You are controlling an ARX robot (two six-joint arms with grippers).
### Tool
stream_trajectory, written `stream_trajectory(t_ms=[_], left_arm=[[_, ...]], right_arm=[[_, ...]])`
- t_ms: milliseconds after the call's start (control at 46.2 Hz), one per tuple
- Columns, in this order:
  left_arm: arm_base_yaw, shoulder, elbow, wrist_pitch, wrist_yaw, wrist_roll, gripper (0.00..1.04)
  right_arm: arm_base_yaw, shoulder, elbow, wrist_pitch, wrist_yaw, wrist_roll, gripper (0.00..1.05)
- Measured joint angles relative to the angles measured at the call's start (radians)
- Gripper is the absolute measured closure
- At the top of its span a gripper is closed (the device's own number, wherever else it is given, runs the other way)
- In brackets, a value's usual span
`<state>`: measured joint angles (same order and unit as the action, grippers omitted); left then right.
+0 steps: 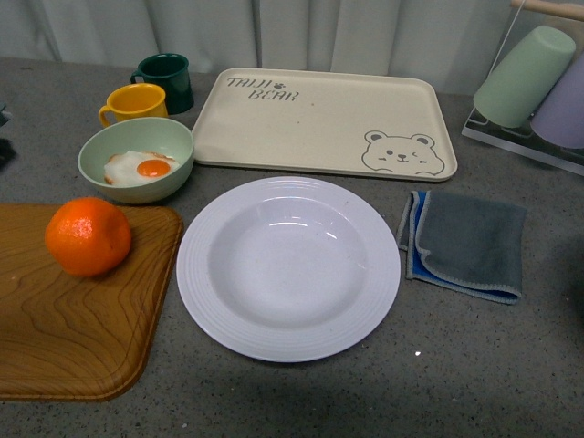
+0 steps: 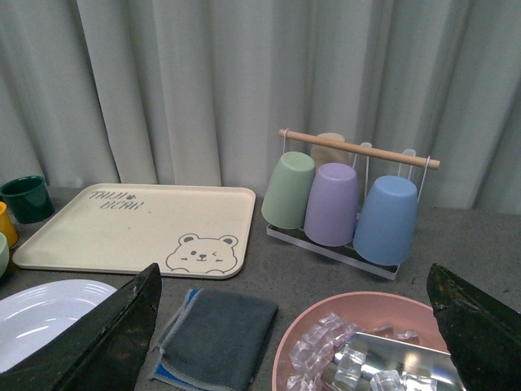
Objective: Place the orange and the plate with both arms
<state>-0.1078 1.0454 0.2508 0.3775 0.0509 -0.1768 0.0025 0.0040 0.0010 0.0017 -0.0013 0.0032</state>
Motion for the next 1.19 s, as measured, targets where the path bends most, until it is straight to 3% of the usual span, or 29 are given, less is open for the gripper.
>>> stream_trajectory(t_ms=[281,1190], left_arm=[[0.003,0.325,0.138,0.014,0.038,0.019,0.07],[0.067,0.731,0.388,-0.038,0.051,0.143,0.07]], right_arm=[[0.0,0.0,0.0,0.0,0.0,0.0,0.09],[0.0,0.0,0.0,0.0,0.0,0.0,0.09]])
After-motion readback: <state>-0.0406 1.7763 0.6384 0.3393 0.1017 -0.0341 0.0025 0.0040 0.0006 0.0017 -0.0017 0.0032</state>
